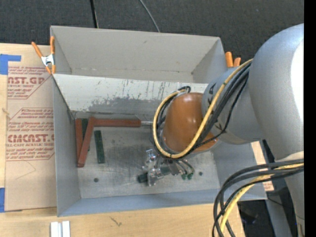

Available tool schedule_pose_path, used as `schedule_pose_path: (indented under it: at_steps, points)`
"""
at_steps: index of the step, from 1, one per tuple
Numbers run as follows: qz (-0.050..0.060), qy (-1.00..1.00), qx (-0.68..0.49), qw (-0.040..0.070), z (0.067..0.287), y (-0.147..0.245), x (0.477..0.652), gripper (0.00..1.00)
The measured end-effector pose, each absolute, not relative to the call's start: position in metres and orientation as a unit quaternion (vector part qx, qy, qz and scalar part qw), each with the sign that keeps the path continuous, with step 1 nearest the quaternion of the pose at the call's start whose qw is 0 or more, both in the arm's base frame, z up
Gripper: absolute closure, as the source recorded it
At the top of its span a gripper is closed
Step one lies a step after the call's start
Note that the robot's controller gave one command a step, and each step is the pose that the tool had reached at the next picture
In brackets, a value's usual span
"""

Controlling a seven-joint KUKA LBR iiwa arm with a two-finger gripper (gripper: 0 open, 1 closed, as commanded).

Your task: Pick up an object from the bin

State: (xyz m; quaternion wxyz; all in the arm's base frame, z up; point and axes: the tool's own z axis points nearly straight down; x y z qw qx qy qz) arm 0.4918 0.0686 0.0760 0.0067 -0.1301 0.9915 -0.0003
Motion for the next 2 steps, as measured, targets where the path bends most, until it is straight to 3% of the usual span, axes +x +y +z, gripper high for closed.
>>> schedule_pose_path:
  at_steps: [1,2]
  points:
    - [0.000,0.991,-0.130,0.007,0.076,0.069,0.492,1.00]
    - [0.000,0.990,-0.144,0.001,0.219,0.051,0.514,1.00]
